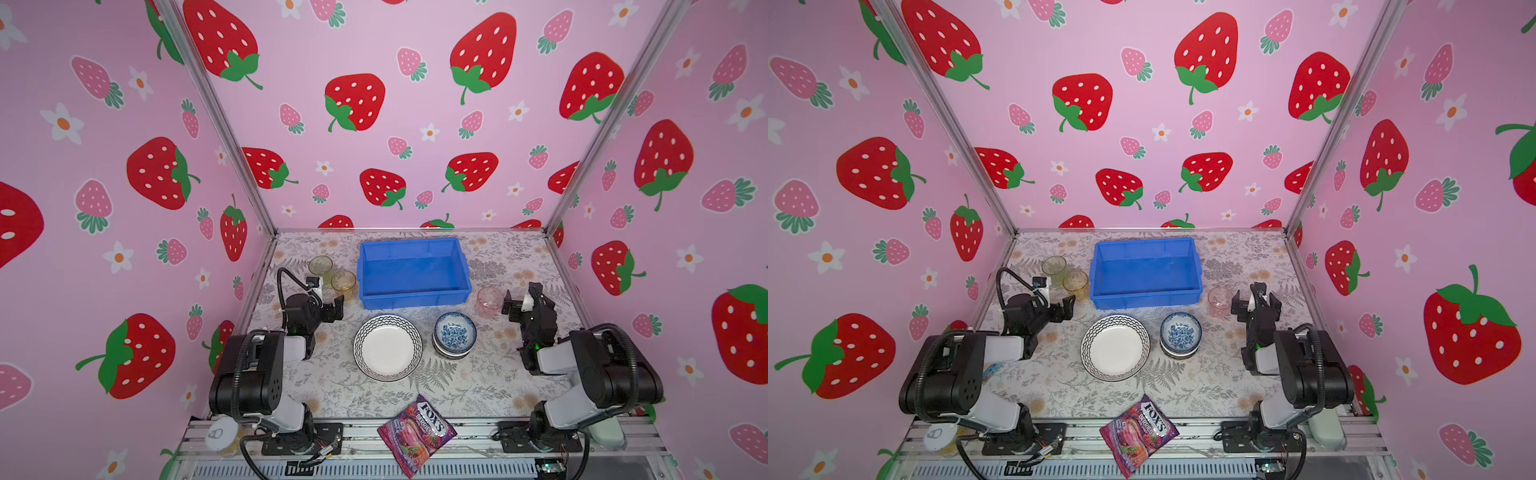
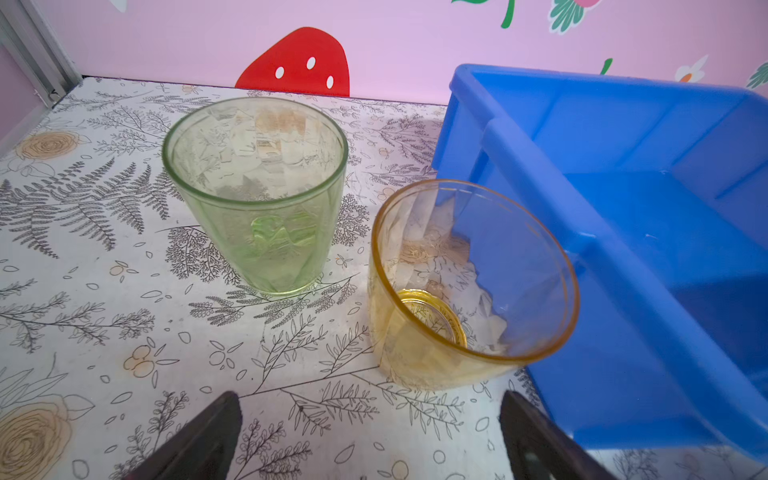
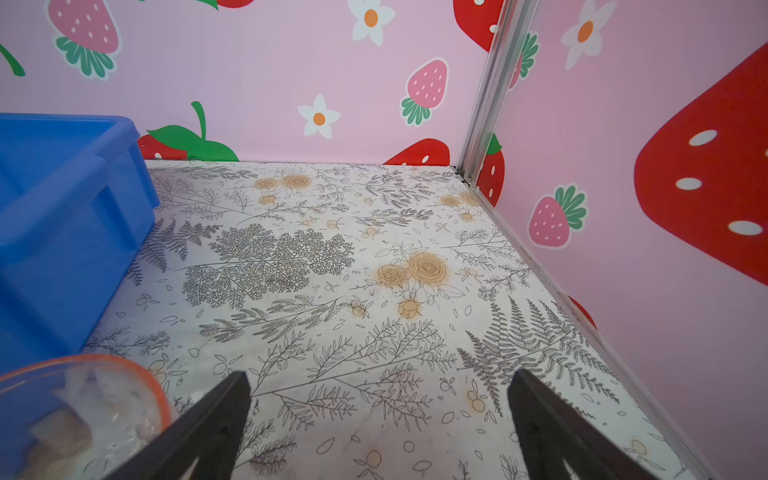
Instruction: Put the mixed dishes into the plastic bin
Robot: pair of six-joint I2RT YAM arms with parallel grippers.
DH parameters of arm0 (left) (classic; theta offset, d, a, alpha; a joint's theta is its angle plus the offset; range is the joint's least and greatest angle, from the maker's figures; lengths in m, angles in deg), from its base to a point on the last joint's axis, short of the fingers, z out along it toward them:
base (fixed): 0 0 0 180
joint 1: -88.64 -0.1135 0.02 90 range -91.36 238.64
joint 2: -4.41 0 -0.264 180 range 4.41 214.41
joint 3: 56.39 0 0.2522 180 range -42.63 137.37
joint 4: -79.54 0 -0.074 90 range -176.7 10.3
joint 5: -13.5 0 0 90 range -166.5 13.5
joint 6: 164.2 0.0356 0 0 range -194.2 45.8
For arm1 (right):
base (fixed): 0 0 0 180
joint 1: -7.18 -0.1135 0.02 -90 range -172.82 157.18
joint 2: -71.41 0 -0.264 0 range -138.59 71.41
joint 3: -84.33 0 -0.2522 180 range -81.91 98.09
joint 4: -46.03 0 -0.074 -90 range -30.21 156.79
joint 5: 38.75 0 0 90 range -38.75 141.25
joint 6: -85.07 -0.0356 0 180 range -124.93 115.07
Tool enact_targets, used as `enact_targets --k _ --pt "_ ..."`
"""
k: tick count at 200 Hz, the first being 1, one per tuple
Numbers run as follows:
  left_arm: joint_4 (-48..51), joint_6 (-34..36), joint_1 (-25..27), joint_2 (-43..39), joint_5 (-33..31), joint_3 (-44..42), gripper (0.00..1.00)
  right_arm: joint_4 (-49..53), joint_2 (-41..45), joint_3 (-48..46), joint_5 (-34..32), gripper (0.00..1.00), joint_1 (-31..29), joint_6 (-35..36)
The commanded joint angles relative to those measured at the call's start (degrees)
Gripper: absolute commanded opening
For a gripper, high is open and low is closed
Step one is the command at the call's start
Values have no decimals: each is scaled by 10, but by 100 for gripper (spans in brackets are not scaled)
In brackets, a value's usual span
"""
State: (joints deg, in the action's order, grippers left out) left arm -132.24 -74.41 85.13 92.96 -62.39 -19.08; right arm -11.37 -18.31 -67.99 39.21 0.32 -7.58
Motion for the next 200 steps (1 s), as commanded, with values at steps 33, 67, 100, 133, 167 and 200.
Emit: enact_targets --k 33,67,100,133,167,200 --pt "-3 8 1 2 0 15 99 -17 -5 12 -3 99 -7 15" --pt "-2 8 1 2 0 15 99 -13 -5 13 -3 99 -6 17" --pt "-2 8 1 2 0 15 99 -13 -3 12 -3 99 -7 17" --pt "-3 9 0 2 0 15 99 -13 -3 12 -3 99 -7 16" --pt "-2 8 0 2 0 15 99 -14 -3 11 -3 99 -7 17" --pt "-2 8 1 2 0 15 99 -14 -3 12 -3 99 -7 17"
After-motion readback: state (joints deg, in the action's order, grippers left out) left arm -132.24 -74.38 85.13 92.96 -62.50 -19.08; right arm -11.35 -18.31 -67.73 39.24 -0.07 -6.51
